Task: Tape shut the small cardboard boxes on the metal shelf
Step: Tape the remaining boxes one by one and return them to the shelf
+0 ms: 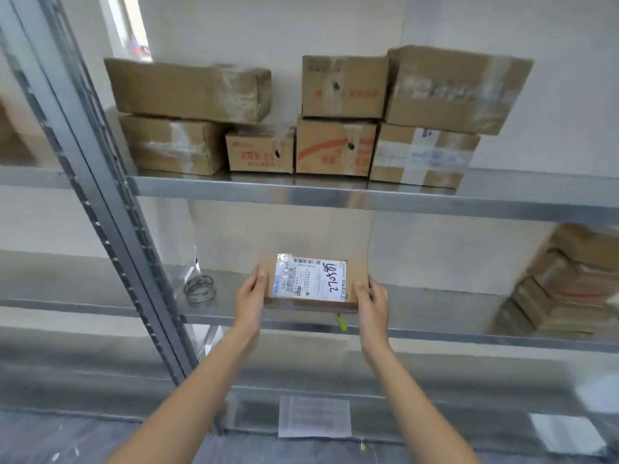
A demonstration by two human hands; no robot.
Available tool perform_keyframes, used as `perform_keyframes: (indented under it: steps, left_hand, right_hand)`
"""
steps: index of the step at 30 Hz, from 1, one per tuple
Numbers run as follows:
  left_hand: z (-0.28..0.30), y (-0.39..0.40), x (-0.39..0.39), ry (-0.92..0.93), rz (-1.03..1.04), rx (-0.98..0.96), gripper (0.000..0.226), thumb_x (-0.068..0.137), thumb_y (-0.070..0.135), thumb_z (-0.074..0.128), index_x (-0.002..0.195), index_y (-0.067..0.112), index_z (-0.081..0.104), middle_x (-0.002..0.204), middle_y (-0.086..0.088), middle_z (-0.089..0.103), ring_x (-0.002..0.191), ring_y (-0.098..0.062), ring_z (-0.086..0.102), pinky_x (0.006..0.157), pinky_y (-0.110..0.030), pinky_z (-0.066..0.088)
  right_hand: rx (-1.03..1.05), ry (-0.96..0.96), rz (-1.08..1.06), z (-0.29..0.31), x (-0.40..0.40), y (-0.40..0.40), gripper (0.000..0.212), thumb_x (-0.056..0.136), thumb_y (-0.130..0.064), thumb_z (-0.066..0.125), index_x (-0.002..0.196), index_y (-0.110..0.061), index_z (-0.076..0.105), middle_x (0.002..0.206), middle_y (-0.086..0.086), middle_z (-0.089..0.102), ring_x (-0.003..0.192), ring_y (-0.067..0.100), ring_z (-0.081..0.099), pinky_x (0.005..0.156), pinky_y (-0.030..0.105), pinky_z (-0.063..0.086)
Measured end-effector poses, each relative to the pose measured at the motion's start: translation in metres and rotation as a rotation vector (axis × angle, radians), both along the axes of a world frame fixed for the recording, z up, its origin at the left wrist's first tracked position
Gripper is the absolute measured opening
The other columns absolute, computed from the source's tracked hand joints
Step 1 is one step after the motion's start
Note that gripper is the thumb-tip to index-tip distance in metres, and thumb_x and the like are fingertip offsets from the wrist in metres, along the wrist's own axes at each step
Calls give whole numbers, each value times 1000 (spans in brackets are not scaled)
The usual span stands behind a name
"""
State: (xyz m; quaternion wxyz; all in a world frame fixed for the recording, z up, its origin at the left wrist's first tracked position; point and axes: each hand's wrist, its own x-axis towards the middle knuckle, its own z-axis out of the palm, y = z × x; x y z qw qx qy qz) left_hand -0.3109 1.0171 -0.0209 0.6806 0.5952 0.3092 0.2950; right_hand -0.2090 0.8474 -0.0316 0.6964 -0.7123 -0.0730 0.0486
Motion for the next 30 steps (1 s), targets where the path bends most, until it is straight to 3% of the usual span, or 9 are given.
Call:
perform_keyframes:
  steps: [3,7,12,17,19,23,25,29,30]
  left_hand:
    - [48,-12,4,-37,42,-9,31,103,26,44,116,10,67,117,-5,68,105,-18,62,91,-25,48]
    - [119,-26,4,-88,121,26,35,98,31,39,78,17,63,84,-2,65,79,-19,58,67,-31,43]
    - [190,-43,-2,-237,181,52,37,98,39,38,81,22,66,90,0,68,83,-17,61,67,-31,45]
    - [260,-37,-3,-379,208,147,36,98,38,39,102,14,65,109,-10,67,103,-27,59,98,-43,44]
    - [292,-33,2,-426,177,184,35,99,35,37,103,12,64,108,-9,65,101,-26,58,93,-41,44]
    - [345,-37,21,-446,1,142,35,101,31,32,92,15,62,92,-4,65,80,-18,58,66,-24,49]
    - [362,-39,33,-445,-70,108,31,98,23,34,83,15,59,84,-1,66,69,-12,59,58,-23,49]
    - [385,-35,64,-367,-144,204,5,78,4,49,78,8,52,90,-12,51,79,-22,45,76,-32,39]
    - [389,-33,75,-349,-159,215,10,69,6,53,79,8,52,85,-11,48,83,-23,41,78,-35,36]
  right_hand:
    - [0,-94,6,48,4,-13,39,96,-31,54,128,-10,57,122,0,47,94,-6,51,79,21,38]
    - [23,-215,31,117,5,-29,42,94,-38,56,126,-10,57,110,-3,45,92,-2,50,71,13,38]
    - [91,-340,75,186,-5,-43,41,93,-39,58,126,-15,57,117,0,43,99,-1,49,87,23,37]
    - [115,-472,168,258,-6,-54,53,87,-46,65,134,-24,53,124,-4,45,116,10,48,95,28,41]
    - [151,-479,169,289,0,-58,63,86,-43,68,140,-19,44,132,-1,49,120,14,49,99,34,45]
    - [166,-520,127,342,21,-70,47,89,-26,64,131,-17,45,121,-1,57,98,4,53,71,20,42]
    - [125,-549,97,361,36,-75,47,89,-21,61,134,-15,46,119,-1,58,102,11,53,75,25,44]
    - [21,-586,44,383,70,-80,46,95,-18,56,139,-17,45,120,-1,58,109,16,53,89,35,46]
    - [-13,-598,25,387,80,-81,43,96,-18,55,138,-18,47,122,-1,58,109,16,52,89,34,45]
